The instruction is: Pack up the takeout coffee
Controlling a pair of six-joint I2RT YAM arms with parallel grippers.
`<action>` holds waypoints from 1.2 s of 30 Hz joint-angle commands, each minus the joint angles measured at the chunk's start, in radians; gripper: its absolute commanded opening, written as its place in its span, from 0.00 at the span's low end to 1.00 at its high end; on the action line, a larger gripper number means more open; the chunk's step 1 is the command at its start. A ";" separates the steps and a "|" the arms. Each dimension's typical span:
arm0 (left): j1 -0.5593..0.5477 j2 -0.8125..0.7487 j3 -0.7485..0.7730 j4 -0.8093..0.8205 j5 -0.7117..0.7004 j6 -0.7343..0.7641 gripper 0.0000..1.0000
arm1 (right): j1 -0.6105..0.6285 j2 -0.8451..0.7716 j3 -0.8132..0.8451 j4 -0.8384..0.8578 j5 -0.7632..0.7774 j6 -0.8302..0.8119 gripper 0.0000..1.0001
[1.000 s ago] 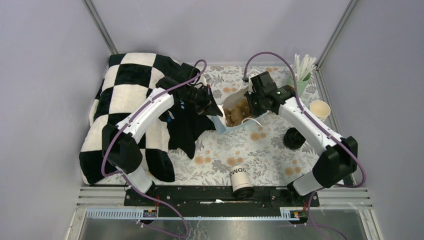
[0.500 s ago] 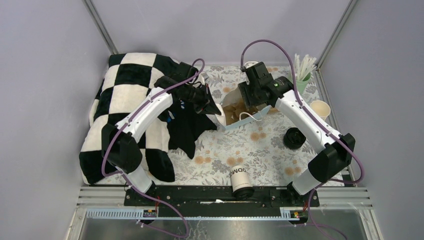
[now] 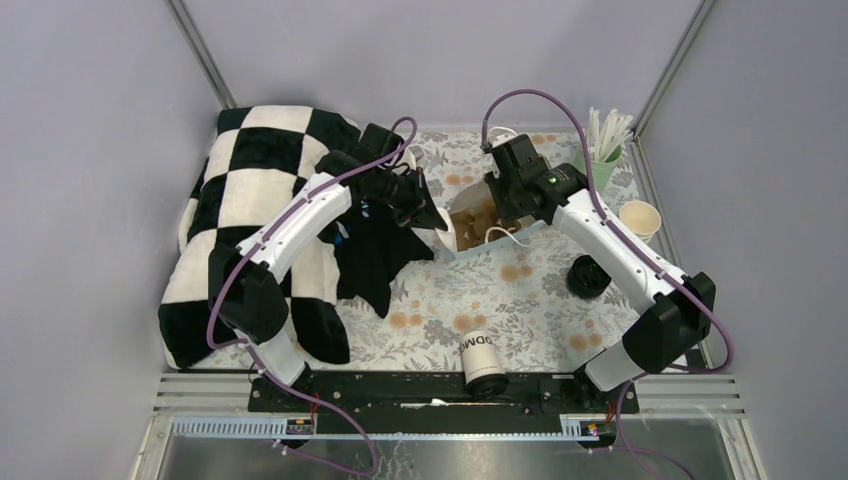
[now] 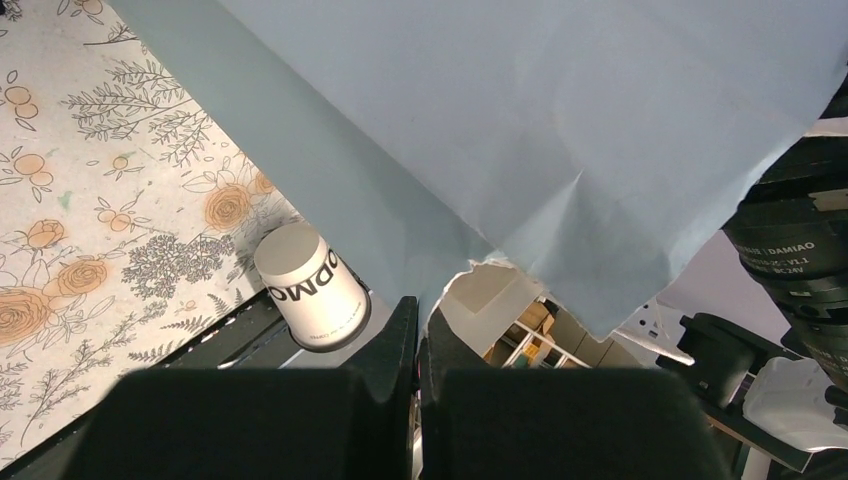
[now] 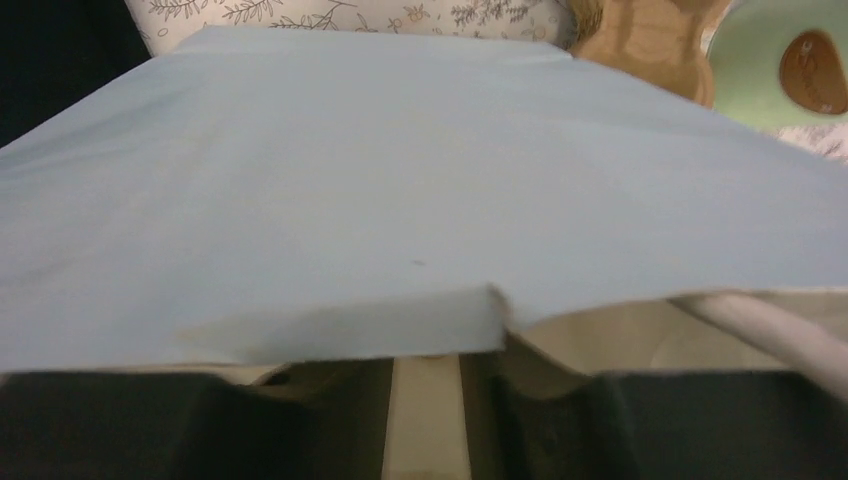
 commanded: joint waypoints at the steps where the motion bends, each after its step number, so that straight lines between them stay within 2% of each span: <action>1: -0.007 0.011 0.045 0.006 -0.012 0.004 0.00 | 0.003 -0.025 0.001 0.044 -0.018 -0.008 0.20; 2: -0.008 0.012 0.047 0.006 -0.012 0.004 0.00 | 0.003 -0.025 0.000 0.047 -0.029 -0.007 0.10; 3: -0.009 0.014 0.049 0.006 -0.013 0.004 0.00 | 0.004 -0.025 -0.005 0.056 -0.047 -0.008 0.07; 6: -0.009 0.019 0.056 0.006 -0.012 0.004 0.00 | 0.004 -0.019 -0.021 0.087 -0.022 0.007 0.09; 8: -0.011 0.022 0.059 0.006 -0.013 0.005 0.00 | 0.001 -0.016 -0.053 0.130 0.059 0.012 0.17; 9: -0.011 0.022 0.059 0.006 -0.014 0.004 0.00 | 0.002 -0.014 -0.070 0.154 0.087 0.002 0.16; 11: -0.011 0.021 0.058 0.006 -0.013 0.005 0.00 | 0.000 -0.008 -0.111 0.212 0.192 0.000 0.03; 12: -0.011 0.020 0.056 0.006 -0.012 0.005 0.00 | -0.003 -0.003 -0.149 0.255 0.232 -0.011 0.00; 15: -0.011 0.022 0.050 0.011 -0.017 0.002 0.00 | -0.008 0.028 -0.267 0.420 0.404 -0.074 0.00; 17: -0.011 0.026 0.050 0.018 -0.010 -0.003 0.00 | -0.008 0.041 -0.256 0.438 0.421 -0.111 0.00; 21: -0.010 0.028 0.065 0.020 -0.018 -0.008 0.00 | 0.007 -0.024 -0.187 0.398 0.205 -0.127 0.15; 28: -0.012 0.021 0.058 0.024 -0.033 -0.015 0.00 | 0.012 -0.103 -0.073 0.167 0.065 -0.075 0.42; 36: -0.008 0.016 0.069 0.024 -0.070 -0.035 0.00 | 0.012 -0.165 0.027 0.016 -0.003 0.022 0.59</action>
